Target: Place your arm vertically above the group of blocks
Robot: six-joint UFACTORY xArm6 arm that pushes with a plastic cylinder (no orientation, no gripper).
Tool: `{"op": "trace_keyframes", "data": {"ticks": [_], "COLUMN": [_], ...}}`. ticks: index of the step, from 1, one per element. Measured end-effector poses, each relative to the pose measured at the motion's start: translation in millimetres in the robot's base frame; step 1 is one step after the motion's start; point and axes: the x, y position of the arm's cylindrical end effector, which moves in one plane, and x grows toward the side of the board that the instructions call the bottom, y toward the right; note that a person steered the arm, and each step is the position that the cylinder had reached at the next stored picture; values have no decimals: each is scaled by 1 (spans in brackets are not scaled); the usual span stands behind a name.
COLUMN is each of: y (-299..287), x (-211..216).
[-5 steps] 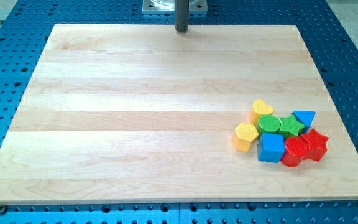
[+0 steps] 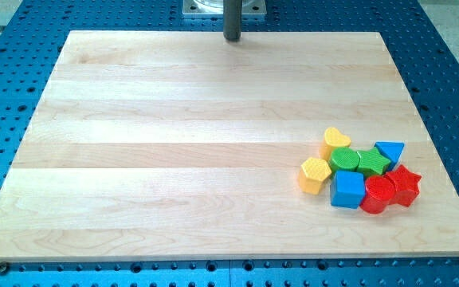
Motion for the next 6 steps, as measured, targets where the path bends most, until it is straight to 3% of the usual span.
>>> {"op": "trace_keyframes", "data": {"ticks": [4, 6], "y": [16, 113], "x": [18, 38]}}
